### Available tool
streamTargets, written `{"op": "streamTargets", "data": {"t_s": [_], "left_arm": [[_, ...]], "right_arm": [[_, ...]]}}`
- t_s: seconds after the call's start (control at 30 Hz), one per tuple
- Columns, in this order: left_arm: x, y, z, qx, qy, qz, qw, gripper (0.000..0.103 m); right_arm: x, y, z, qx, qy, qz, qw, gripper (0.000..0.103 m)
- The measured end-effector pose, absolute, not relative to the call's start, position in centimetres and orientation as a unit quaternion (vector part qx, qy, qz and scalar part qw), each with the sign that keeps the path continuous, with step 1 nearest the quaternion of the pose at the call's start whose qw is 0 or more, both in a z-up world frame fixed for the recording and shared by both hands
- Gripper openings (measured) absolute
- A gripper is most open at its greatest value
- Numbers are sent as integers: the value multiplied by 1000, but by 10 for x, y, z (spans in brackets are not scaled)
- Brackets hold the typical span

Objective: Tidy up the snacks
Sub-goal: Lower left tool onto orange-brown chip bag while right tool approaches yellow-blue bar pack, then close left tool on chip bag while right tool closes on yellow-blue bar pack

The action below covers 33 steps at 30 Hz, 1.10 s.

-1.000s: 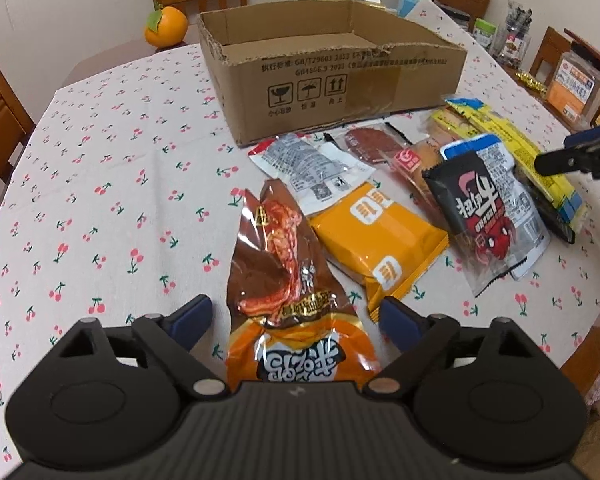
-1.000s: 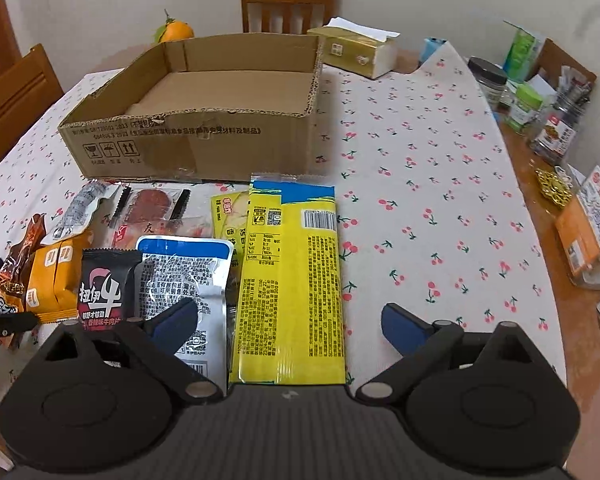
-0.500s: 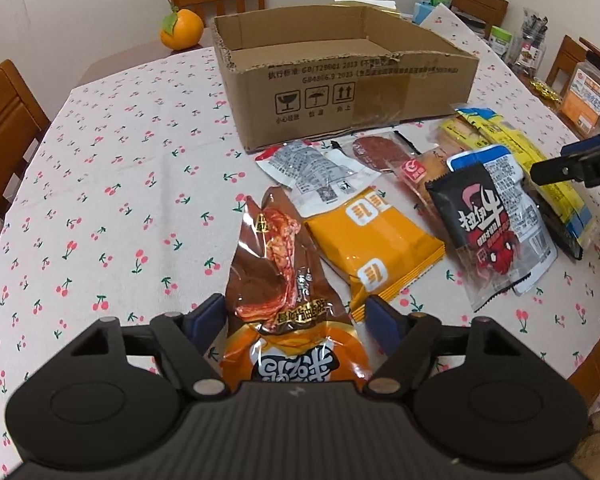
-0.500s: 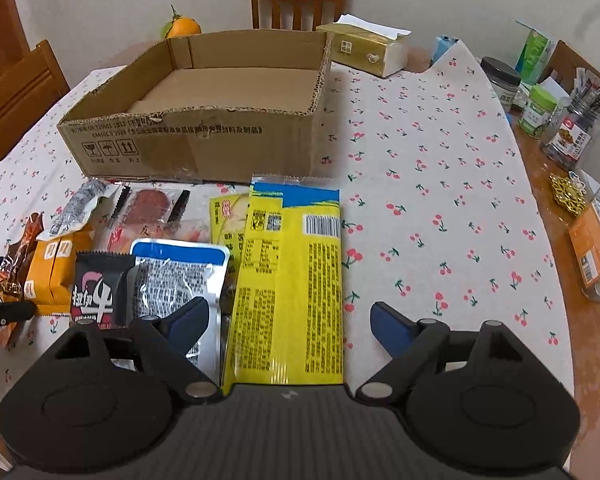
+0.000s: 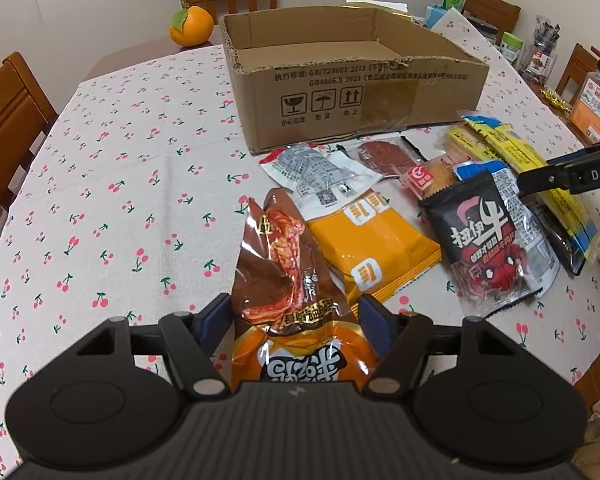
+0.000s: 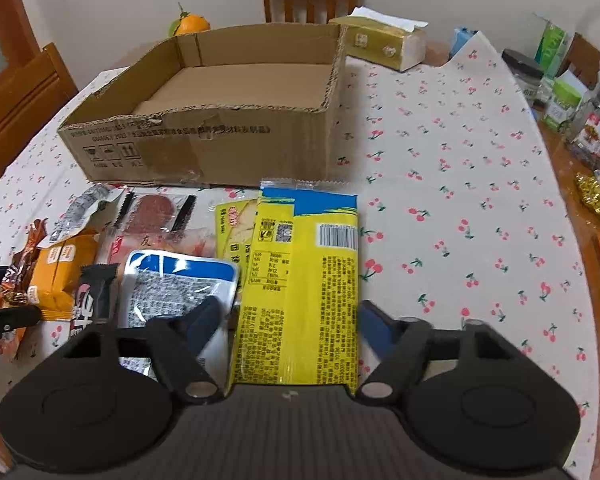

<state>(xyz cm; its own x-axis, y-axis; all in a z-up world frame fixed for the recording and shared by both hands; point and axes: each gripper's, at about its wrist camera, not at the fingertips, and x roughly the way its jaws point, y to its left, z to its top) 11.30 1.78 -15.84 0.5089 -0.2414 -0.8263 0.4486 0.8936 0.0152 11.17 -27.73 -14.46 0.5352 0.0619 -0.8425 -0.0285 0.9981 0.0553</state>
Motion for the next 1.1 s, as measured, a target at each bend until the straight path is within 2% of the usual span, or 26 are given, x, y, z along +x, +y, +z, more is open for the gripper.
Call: {"op": "streamTargets", "data": {"t_s": [0.03, 0.37, 0.5, 0.63, 1.1], "left_arm": [[113, 18, -158, 115, 454, -200, 861, 69], [115, 18, -159, 106, 456, -197, 862, 68], [115, 20, -157, 102, 456, -195, 862, 65], [115, 22, -154, 103, 461, -194, 860, 62], [116, 34, -137, 94, 471, -182, 858, 61]], "right_arm": [[111, -277, -144, 18, 482, 28, 876, 70], [112, -282, -150, 31, 485, 36, 873, 71], [109, -283, -148, 33, 487, 38, 872, 65], [106, -283, -140, 28, 482, 30, 875, 64], [100, -280, -104, 15, 467, 29, 884, 63]]}}
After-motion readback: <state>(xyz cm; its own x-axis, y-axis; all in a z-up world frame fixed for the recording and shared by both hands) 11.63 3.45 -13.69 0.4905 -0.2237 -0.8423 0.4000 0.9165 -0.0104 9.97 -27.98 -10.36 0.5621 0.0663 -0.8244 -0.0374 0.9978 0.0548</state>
